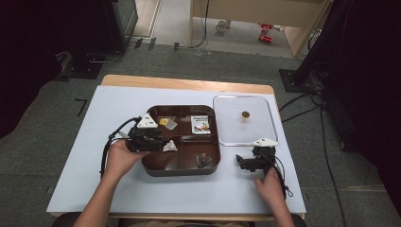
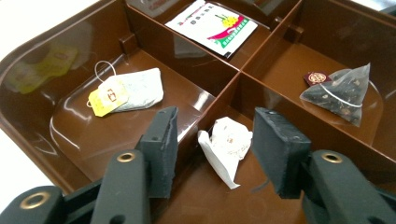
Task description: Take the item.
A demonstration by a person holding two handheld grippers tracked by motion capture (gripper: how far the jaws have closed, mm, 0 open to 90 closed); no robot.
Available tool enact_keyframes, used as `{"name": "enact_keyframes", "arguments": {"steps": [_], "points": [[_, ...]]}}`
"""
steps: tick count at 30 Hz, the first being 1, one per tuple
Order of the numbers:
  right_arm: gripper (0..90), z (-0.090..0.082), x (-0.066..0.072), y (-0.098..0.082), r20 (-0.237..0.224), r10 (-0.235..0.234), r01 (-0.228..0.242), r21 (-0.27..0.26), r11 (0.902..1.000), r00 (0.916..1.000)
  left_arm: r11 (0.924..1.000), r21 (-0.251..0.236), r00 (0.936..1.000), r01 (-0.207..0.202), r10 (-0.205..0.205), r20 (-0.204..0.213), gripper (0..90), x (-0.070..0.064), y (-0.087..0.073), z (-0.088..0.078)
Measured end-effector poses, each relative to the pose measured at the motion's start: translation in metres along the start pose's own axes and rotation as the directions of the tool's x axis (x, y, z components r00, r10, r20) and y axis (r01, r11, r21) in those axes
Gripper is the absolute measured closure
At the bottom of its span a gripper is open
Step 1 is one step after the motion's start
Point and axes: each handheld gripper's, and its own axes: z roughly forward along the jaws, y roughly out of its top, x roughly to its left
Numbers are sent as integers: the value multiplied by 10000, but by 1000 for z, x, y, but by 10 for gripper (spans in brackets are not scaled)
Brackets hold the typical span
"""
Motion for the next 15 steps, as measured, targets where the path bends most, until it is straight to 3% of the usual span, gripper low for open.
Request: {"name": "enact_keyframes", "arguments": {"steps": [5, 8, 15], "points": [[0, 0, 0, 0, 0, -2, 2, -2, 10000, 10000, 10000, 47, 10000, -86, 86, -37, 577, -3, 0, 4], [0, 0, 0, 0, 0, -4, 4, -2, 10000, 10000, 9994, 248, 9997, 221, -220, -46, 584, -6, 0, 9], [0, 0, 0, 0, 2, -1, 1, -2, 10000, 10000, 9989, 415, 9998, -203, 203, -9, 572, -10, -3, 18]]}}
